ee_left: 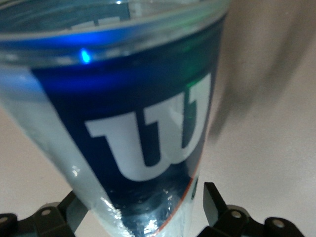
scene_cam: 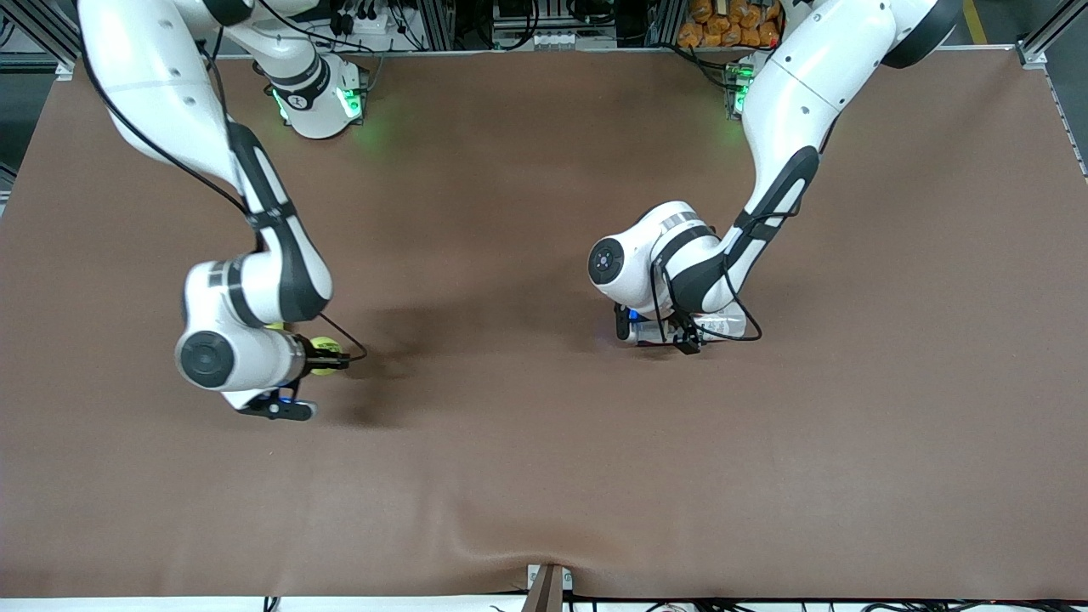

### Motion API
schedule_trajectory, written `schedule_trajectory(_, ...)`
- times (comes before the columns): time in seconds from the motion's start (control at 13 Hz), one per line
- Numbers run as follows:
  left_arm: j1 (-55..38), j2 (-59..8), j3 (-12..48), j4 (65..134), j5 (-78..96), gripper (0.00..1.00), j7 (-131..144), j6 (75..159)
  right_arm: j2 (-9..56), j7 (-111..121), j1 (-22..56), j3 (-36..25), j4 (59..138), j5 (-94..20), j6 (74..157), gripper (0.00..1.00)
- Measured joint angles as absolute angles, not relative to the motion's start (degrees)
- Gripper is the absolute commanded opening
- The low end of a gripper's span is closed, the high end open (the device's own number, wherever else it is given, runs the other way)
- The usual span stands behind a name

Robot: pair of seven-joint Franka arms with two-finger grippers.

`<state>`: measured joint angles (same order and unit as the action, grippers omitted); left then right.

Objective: Insert tennis ball vertically with right arm
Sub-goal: 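Stand the can upright with the left gripper while the right gripper lifts the ball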

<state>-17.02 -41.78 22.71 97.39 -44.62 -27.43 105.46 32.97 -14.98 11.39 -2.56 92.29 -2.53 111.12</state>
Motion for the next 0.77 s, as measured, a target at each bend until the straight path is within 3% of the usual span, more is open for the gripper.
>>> schedule_trajectory(0.46, -17.03, -42.16, 22.63, 97.24, -44.62, 0.94, -27.43, 105.46, 16.57, -14.98, 10.51, -4.27, 90.4, 0.2, 98.28, 0.0)
schedule_trajectory(0.77, -17.03, -42.2, 22.61, 97.19, -44.62, 0.9, -27.42, 105.46, 10.49, -12.89, 7.5, -4.46, 84.76, 0.21, 86.31, 0.0)
